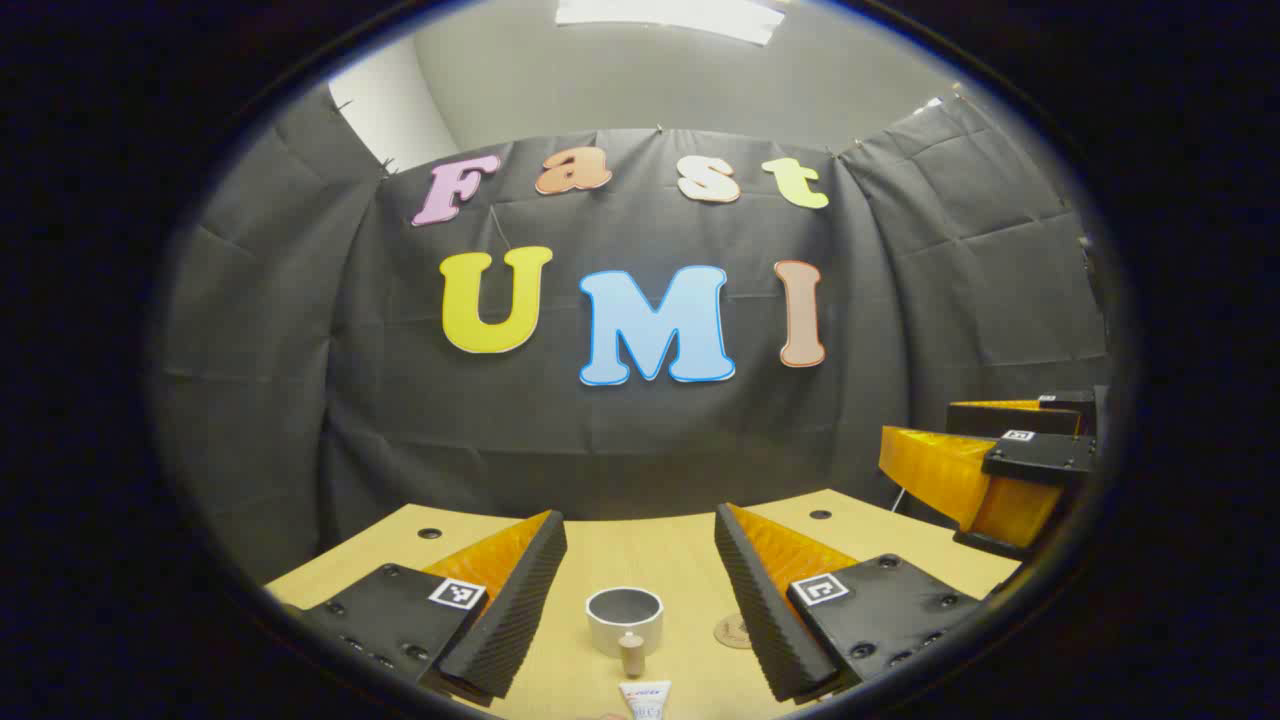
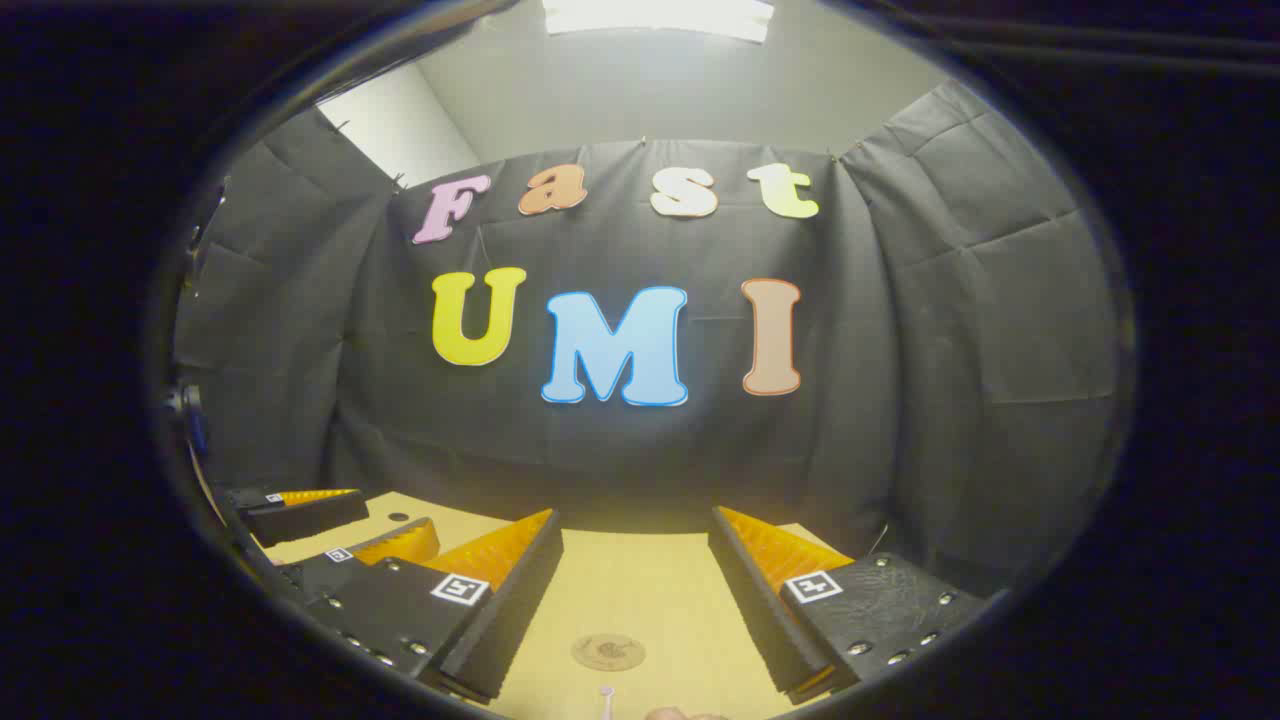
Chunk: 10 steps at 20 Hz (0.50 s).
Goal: Put the toothbrush and toothpaste on the desktop into the cup, then pick up the cup and place it on the coaster on the desktop.
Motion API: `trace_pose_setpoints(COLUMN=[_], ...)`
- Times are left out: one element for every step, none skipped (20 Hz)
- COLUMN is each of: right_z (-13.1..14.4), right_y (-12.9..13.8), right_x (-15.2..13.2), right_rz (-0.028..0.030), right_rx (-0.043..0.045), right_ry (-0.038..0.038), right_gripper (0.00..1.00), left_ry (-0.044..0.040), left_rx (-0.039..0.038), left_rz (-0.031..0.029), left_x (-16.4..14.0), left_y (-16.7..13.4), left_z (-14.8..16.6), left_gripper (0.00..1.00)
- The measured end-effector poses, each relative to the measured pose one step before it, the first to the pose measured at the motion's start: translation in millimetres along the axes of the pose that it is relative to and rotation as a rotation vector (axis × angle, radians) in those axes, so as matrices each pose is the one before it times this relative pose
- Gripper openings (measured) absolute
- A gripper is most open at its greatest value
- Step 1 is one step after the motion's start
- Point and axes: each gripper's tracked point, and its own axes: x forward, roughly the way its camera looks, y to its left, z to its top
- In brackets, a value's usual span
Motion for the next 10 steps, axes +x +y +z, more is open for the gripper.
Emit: trace_pose_setpoints(right_z=[-0.62, 1.09, -0.05, 0.91, -1.06, -0.95, -2.45, -0.37, -0.30, 0.98], right_y=[-1.32, -1.21, 0.74, -0.61, -0.80, -0.31, -1.04, -0.12, -0.65, -0.33], right_x=[0.28, 0.86, -1.09, 0.54, 0.89, 0.10, 1.28, 1.39, 0.21, 0.90], right_rz=[-0.00065, -0.00184, -0.00009, -0.00162, 0.00011, 0.00226, 0.00144, 0.00486, 0.00259, 0.00253], right_rx=[0.00161, -0.00135, -0.00277, -0.00166, -0.00211, -0.00281, -0.00294, -0.00193, -0.00082, 0.00022], right_ry=[0.00376, 0.00196, 0.00447, 0.00418, 0.01062, 0.01212, 0.01350, 0.01070, 0.00370, 0.00120], right_gripper=[0.92, 0.92, 0.92, 0.92, 0.92, 0.92, 0.92, 0.94, 0.92, 0.92], left_ry=[-0.00114, -0.00014, 0.00382, 0.00395, 0.00646, 0.00248, 0.00083, 0.00050, -0.00129, 0.00067], left_rx=[0.00240, -0.00077, -0.00394, -0.00426, -0.00024, 0.00063, -0.00075, 0.00063, 0.00019, 0.00013], left_rz=[-0.00061, -0.00053, -0.00309, -0.00377, 0.00164, 0.00091, -0.00236, 0.00022, 0.00168, -0.00172], left_x=[-0.76, -1.18, 0.48, 0.86, 0.82, 1.09, 1.81, 3.23, 1.98, 3.45], left_y=[0.54, 0.96, -0.63, -1.96, 1.57, 0.54, -1.09, 0.37, 0.01, 0.10], left_z=[0.34, 1.55, 0.53, -0.15, -0.45, 1.33, 0.96, 3.03, 1.32, 0.88], left_gripper=[0.96, 0.95, 0.95, 0.94, 0.94, 0.94, 0.95, 0.95, 0.95, 0.95])
